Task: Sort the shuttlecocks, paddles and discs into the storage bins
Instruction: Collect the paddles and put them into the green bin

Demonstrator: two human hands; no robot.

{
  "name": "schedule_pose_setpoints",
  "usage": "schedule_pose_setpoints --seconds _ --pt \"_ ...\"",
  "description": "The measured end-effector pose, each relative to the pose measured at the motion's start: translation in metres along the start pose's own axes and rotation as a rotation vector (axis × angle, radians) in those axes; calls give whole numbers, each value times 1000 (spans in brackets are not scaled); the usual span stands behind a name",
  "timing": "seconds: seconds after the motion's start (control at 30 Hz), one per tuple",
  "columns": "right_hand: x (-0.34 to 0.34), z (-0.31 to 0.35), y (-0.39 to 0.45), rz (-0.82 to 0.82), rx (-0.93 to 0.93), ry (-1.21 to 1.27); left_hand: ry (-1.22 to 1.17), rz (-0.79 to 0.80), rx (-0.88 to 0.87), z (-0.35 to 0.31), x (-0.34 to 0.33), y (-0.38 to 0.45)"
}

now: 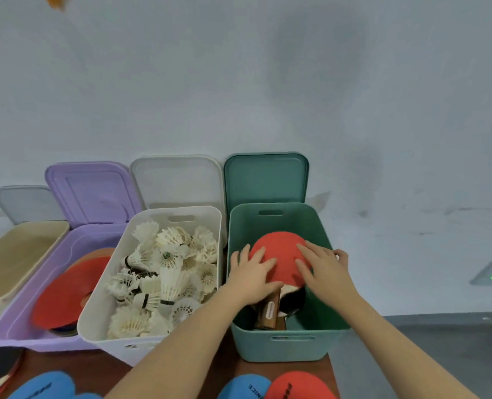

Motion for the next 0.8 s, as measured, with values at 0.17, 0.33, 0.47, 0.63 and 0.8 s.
schedule_pose_setpoints --seconds 0.17,0.33,0.47,0.63,0.8 --pt "-2 17 -5 -10 -11 17 1 -236 0 10 21 -13" --pt "0 44 -19 -50 30 135 -28 -364 39 33 40 -47" --pt "2 87 -22 -100 164 186 -34 -415 67 64 51 -87" --pt "-2 171 -26 -146 324 272 -32 -454 165 127 64 -141" --pt "-22 258 -35 -117 409 304 -28 -501 215 196 72 -199"
Point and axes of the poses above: each hand's wrist, its own y-axis towards the middle knuckle, its own x-axis out of the back of the hand, z = x × y, the point moved 6 cm from there along y, towards the middle knuckle
